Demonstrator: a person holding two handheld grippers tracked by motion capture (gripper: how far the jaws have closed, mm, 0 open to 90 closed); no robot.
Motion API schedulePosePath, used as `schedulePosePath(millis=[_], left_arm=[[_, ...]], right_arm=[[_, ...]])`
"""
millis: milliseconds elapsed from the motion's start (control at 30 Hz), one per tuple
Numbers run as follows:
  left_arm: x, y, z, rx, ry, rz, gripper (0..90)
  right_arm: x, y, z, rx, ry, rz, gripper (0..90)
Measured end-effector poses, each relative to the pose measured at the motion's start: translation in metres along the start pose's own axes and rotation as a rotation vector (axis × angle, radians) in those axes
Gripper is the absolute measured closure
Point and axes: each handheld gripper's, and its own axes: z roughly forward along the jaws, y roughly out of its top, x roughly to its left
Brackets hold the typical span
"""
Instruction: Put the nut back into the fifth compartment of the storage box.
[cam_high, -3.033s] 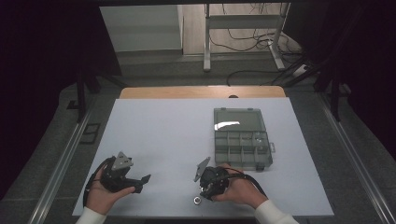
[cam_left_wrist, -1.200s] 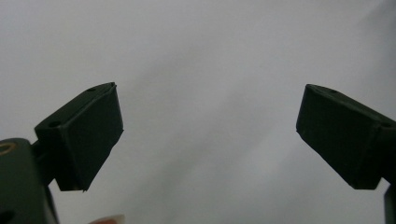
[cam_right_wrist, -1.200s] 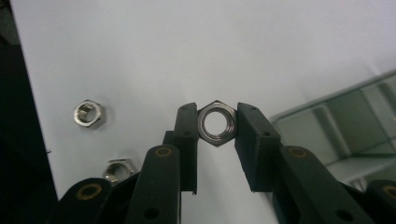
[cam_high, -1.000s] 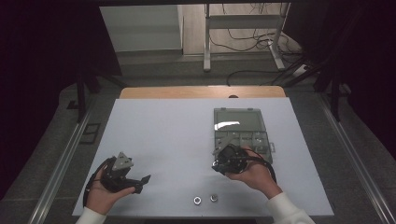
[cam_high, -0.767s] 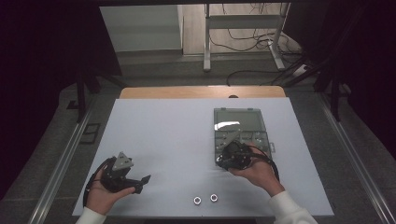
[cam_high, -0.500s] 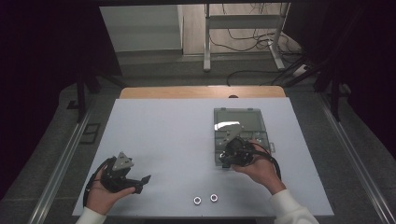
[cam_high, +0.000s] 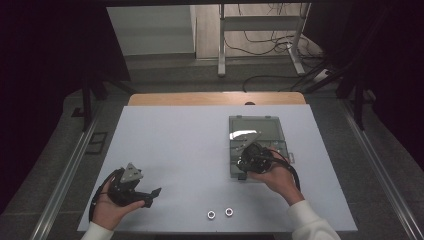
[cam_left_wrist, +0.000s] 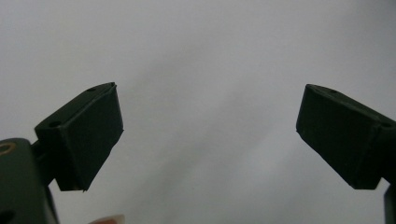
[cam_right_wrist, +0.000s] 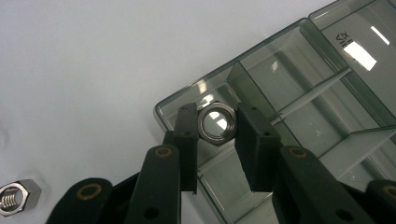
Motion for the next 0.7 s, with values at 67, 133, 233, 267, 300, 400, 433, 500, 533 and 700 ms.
schedulePosePath(millis=[67,133,233,267,300,400,433,500,533,700], left_arm=[[-0.0001,-0.0001,0.0002,0.001,0.0,0.0,7.5],[-0.0001,-0.0002,0.0004,0.001,-0.002,0.002,7.5],[0.0003,-0.0001,0.001,0.003,-0.002,0.002,7.5],[0.0003,-0.0001,0.001,0.003,-0.002,0.002,7.5],[0.0001,0.0,0.0009,0.003,-0.002,0.002,7.5],[-0.0006,0.0001,0.0006,0.0,-0.002,0.0,7.5],[-0.0006,0.0001,0.0004,0.001,-0.001,0.0,7.5],[-0.0007,0.0,0.0005,0.002,-0.002,0.0,7.5],[-0.0007,0.0,0.0005,0.002,-0.002,0.0,7.5],[-0.0004,-0.0003,0.0007,0.003,-0.004,-0.001,7.5]], right_arm=[[-0.0002,0.0001,0.0003,0.001,-0.002,0.002,70.4],[-0.0011,0.0004,0.0012,-0.002,-0.005,0.008,70.4],[-0.0028,0.0008,0.0036,0.001,-0.009,0.007,70.3],[-0.0029,0.001,0.0044,0.002,-0.009,0.008,70.3],[-0.0029,0.001,0.0044,0.002,-0.009,0.008,70.3],[-0.0024,0.0018,0.0066,0.007,-0.008,0.01,70.2],[-0.0024,0.002,0.0069,0.005,-0.008,0.011,70.1],[-0.0029,0.0022,0.007,-0.006,-0.01,0.016,67.0],[-0.0029,0.0022,0.007,-0.006,-0.01,0.016,67.0],[-0.0052,0.0028,0.0056,-0.035,0.0,0.057,26.2]])
